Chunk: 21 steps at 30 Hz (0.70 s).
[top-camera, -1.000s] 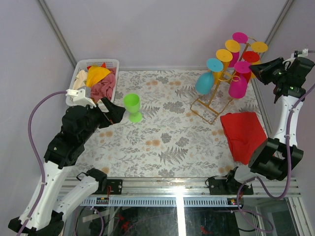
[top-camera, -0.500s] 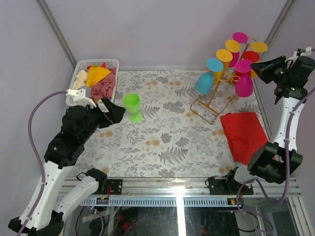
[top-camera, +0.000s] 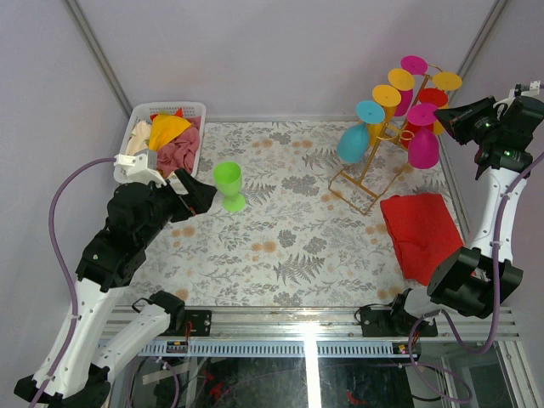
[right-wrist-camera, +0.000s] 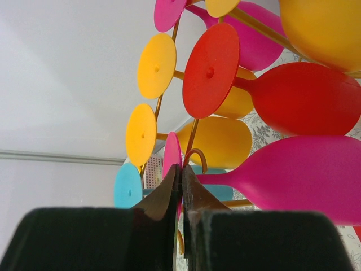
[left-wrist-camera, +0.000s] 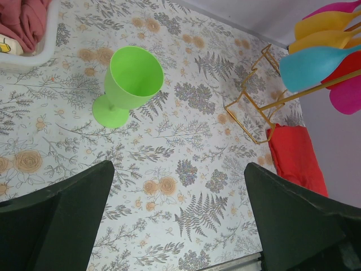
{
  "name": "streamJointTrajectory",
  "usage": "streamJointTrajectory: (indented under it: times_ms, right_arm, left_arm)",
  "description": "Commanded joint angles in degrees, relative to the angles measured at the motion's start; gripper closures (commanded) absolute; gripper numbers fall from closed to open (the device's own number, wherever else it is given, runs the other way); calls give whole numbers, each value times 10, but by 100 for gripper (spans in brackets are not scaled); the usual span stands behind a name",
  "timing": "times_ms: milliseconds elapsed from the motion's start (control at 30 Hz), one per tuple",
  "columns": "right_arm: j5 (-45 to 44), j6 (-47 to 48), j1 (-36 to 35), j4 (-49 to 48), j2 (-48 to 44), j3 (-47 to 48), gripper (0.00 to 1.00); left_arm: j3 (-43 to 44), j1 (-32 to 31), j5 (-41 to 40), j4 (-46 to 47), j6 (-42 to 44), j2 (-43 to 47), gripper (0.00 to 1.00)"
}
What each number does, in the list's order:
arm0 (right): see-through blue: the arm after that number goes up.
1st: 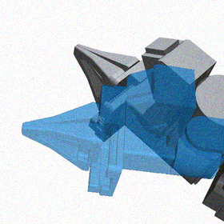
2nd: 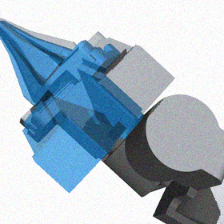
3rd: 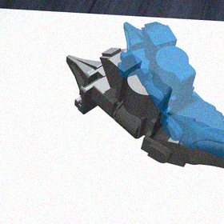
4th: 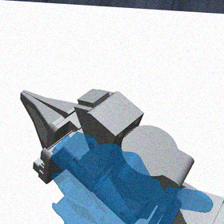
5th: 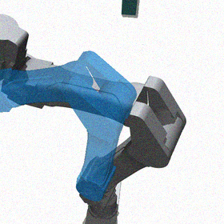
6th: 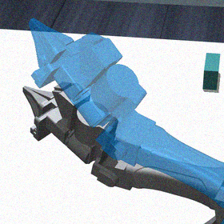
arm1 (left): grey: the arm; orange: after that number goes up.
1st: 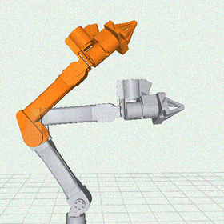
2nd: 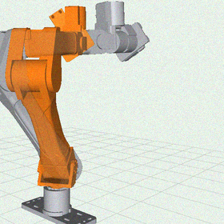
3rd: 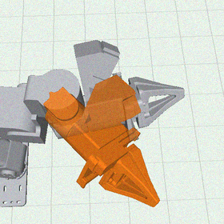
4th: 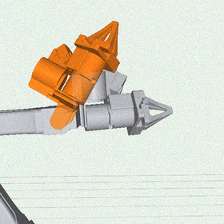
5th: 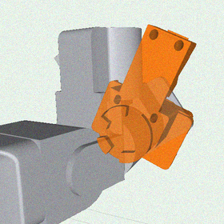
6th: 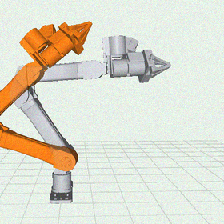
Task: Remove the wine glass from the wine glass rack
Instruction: Pick up the wine glass from the wine rack.
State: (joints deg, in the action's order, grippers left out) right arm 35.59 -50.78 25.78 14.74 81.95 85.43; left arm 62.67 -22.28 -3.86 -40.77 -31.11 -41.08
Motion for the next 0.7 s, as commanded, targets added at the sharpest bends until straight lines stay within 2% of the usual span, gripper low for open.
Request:
streamJointTrajectory:
  times_ms: [0,167,667]
  right_arm:
    - [-2,6,-5,-9,-31,27,100]
    - [-11,17,-5,0,-35,28,100]
    - [-69,46,-5,22,-54,25,100]
  left_arm:
    - [18,3,-6,3,15,4,0]
    - [35,3,-41,-21,39,8,0]
    - [23,3,-19,-15,21,14,0]
